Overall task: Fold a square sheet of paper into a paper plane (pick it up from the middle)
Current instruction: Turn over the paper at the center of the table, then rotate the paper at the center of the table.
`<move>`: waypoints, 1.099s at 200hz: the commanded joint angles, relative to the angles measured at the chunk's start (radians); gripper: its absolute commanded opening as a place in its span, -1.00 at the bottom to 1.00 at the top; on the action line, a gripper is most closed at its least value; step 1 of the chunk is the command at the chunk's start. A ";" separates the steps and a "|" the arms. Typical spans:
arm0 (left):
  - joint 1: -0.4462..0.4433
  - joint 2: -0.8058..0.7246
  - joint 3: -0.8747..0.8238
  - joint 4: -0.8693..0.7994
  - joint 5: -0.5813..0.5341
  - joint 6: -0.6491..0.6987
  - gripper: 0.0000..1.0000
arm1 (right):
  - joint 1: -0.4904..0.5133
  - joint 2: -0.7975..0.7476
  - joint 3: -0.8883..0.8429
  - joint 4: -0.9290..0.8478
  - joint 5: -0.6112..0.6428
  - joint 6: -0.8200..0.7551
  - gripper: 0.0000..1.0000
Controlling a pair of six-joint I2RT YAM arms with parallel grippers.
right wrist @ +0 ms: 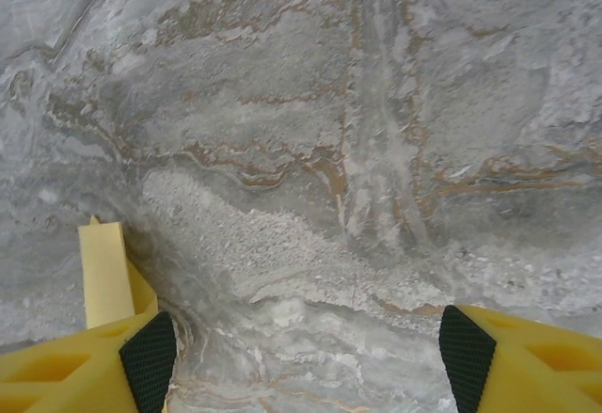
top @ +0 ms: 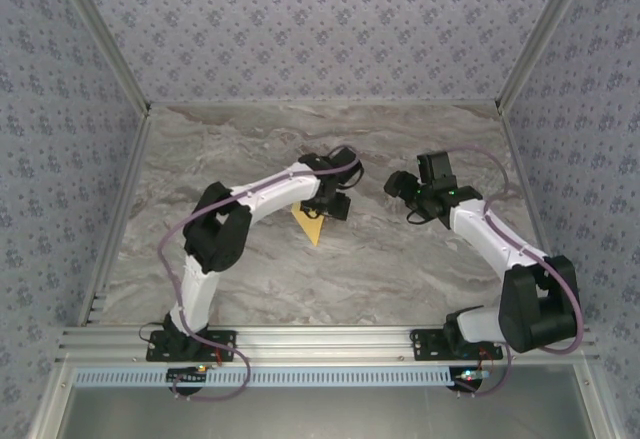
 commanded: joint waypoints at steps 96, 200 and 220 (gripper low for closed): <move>0.487 -0.496 -0.562 0.312 0.196 -0.162 0.77 | 0.442 0.471 0.256 0.275 -0.204 0.070 -0.58; 0.511 -0.486 -0.596 0.341 0.240 -0.149 0.77 | 0.414 0.629 0.310 0.048 -0.315 -0.264 -0.69; 0.511 -0.485 -0.597 0.341 0.247 -0.137 0.77 | 0.364 0.625 0.297 -0.026 -0.361 -0.438 -0.67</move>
